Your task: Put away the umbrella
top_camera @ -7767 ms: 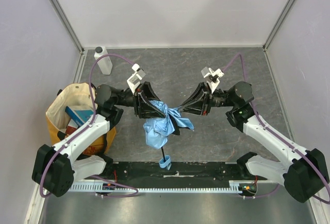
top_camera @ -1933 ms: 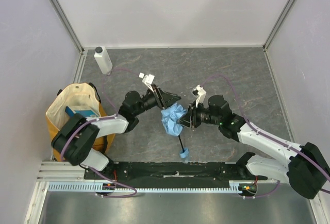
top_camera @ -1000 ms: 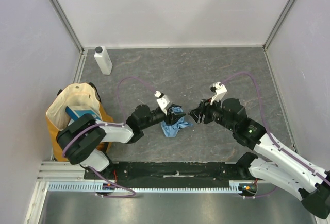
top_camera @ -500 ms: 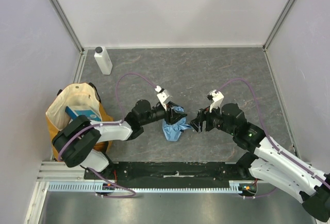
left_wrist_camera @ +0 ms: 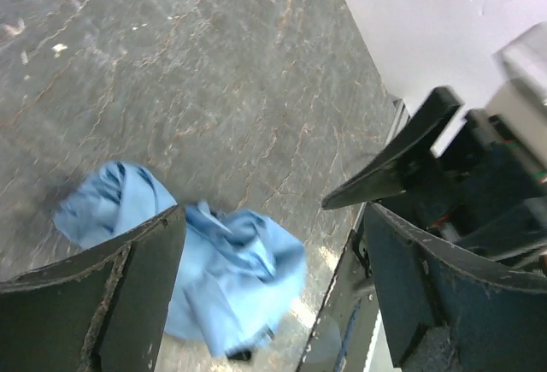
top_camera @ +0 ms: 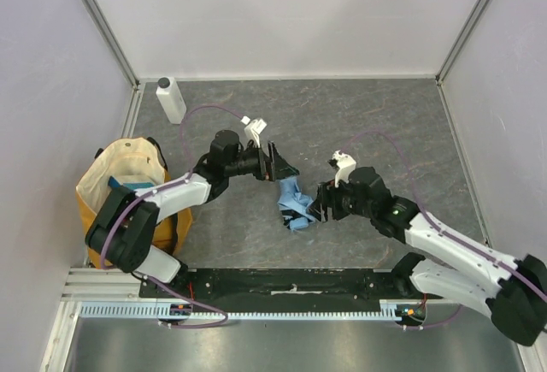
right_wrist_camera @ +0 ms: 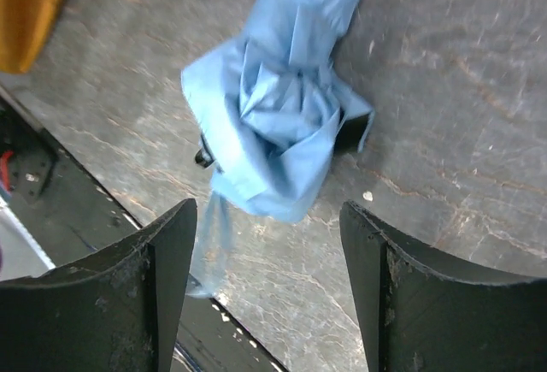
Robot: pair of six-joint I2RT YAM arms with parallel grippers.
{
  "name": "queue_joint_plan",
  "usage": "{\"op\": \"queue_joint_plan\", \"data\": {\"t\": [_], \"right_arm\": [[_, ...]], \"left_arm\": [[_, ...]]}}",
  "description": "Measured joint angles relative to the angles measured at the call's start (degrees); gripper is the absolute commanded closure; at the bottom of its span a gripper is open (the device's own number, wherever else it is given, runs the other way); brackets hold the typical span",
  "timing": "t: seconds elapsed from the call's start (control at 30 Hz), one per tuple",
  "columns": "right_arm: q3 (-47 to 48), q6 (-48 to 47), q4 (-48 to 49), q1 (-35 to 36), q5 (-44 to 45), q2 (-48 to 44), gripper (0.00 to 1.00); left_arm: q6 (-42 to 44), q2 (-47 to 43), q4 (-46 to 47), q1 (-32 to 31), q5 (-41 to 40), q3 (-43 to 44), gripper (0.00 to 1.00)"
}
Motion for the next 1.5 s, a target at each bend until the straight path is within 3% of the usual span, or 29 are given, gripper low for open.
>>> {"op": "queue_joint_plan", "data": {"t": [0.17, 0.33, 0.43, 0.53, 0.6, 0.73, 0.87, 1.03, 1.17, 1.33, 1.5], "right_arm": [[0.1, 1.7, 1.9, 1.3, 0.9, 7.5, 0.25], [3.5, 4.3, 7.0, 4.6, 4.5, 14.9, 0.3], [6.7, 4.0, 8.1, 9.1, 9.9, 19.5, 0.44], [10.1, 3.2, 8.0, 12.8, 14.4, 23.7, 0.59], [13.4, 3.1, 8.0, 14.9, 17.6, 28.8, 0.64], [19.5, 5.2, 6.7, 19.1, 26.3, 39.5, 0.55], [22.8, 5.8, 4.2, 23.5, 33.6, 42.2, 0.46], [23.1, 6.1, -1.0, 25.4, 35.4, 39.2, 0.31], [21.1, 7.1, -2.6, 25.5, 35.2, 29.8, 0.21], [20.9, 9.9, -1.6, 25.5, 38.3, 24.2, 0.07], [21.7, 15.5, -1.3, 25.5, 41.1, 34.4, 0.06]], "left_arm": [[3.2, -9.4, -13.6, 1.8, -5.8, 0.8, 0.13], [5.6, -21.4, -19.7, 2.0, -13.9, -0.1, 0.23], [5.5, -27.1, -18.4, 2.1, -15.8, -3.7, 0.33], [4.6, -27.9, -17.6, 2.0, -16.0, -7.1, 0.35], [3.3, -27.6, -17.0, 2.0, -16.3, -10.2, 0.36], [1.7, -29.4, -18.1, 2.0, -17.1, -16.0, 0.38], [1.0, -34.4, -19.0, 2.4, -18.3, -18.1, 0.38], [0.7, -42.2, -20.0, 2.3, -18.6, -19.8, 0.38], [0.3, -45.2, -20.0, 2.2, -17.5, -19.6, 0.36], [0.1, -46.0, -22.8, 2.2, -15.1, -16.5, 0.31], [1.8, -47.1, -29.3, 2.2, -14.4, -6.8, 0.22]]}}
